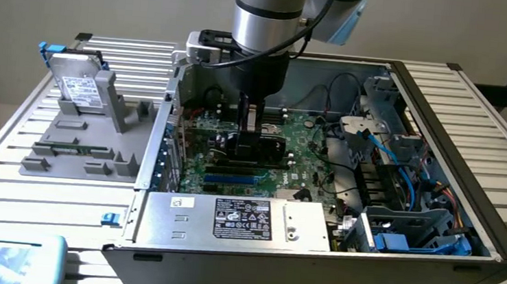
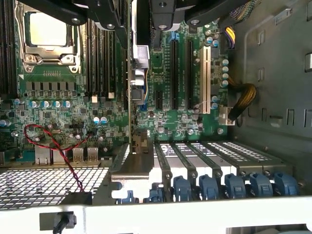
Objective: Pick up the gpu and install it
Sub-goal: 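Insert the gpu into the slot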
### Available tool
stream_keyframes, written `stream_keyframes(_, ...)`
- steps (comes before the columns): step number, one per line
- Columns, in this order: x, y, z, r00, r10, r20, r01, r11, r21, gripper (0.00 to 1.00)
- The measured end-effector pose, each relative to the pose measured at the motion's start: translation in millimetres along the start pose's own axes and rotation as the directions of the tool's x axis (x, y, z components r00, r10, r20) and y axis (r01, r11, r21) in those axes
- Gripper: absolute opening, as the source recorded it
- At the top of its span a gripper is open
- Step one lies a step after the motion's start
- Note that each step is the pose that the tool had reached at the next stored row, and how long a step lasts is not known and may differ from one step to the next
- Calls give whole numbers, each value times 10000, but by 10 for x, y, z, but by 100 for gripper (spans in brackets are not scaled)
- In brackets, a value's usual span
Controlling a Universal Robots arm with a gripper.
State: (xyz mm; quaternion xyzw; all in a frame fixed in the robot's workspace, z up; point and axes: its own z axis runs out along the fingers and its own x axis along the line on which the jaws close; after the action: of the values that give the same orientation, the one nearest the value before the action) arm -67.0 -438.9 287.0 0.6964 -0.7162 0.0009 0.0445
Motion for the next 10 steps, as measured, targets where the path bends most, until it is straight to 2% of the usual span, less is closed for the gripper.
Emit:
stream_keyframes(5,0,-1,1,10000,0,-21,0,10000,0,28)
stream_keyframes(7,0,0,3,10000,5,-75,-5,10000,2,28)
stream_keyframes(10,-2,-1,3,10000,5,-86,-5,10000,3,28)
